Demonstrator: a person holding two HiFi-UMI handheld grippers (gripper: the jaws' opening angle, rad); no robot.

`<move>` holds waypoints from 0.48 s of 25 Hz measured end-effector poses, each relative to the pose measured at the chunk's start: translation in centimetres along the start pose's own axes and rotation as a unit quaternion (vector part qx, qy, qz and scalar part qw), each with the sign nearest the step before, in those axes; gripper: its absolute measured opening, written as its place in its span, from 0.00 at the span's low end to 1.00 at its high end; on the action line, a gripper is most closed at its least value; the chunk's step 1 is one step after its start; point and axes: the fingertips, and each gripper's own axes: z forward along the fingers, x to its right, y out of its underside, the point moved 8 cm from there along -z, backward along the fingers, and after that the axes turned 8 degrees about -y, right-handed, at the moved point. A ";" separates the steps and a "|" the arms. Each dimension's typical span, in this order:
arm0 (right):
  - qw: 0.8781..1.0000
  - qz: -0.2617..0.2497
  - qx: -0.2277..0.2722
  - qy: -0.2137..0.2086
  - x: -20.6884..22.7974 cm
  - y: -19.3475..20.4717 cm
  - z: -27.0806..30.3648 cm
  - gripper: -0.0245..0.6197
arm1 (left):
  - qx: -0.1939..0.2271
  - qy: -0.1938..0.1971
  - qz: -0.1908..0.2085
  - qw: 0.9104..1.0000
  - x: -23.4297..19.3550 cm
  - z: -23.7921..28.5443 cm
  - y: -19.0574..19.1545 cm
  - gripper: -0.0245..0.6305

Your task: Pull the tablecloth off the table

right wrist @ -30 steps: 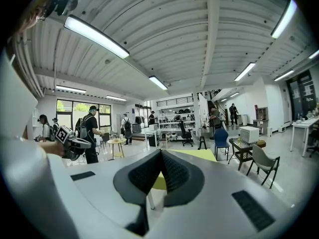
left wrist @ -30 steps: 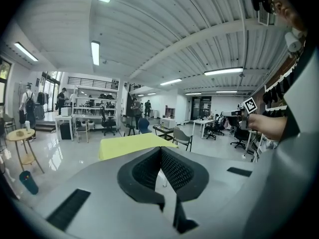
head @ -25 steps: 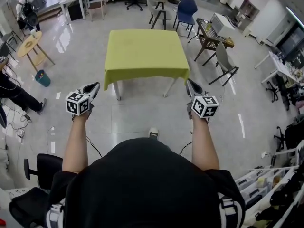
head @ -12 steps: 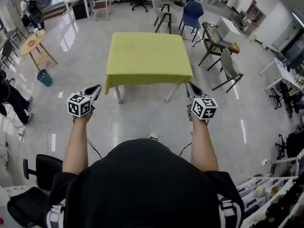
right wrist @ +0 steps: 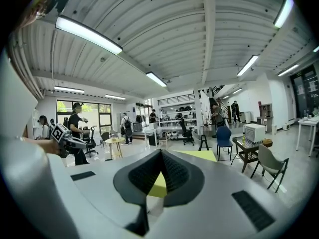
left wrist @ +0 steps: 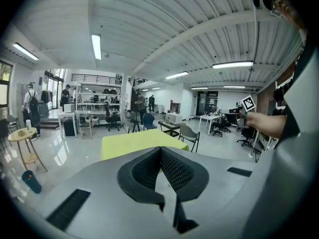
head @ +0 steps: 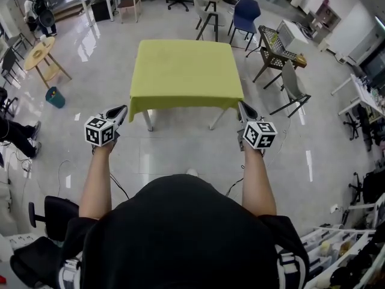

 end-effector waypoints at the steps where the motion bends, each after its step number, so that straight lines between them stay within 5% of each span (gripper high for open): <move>1: 1.000 0.002 -0.001 -0.001 0.5 0.1 0.4 0.06 | -0.002 0.000 0.000 1.000 0.0 0.5 0.0 0.07; 12: 1.000 0.015 -0.017 -0.008 6.4 1.0 4.0 0.06 | -0.019 -0.005 0.001 1.000 0.3 6.8 -1.0 0.07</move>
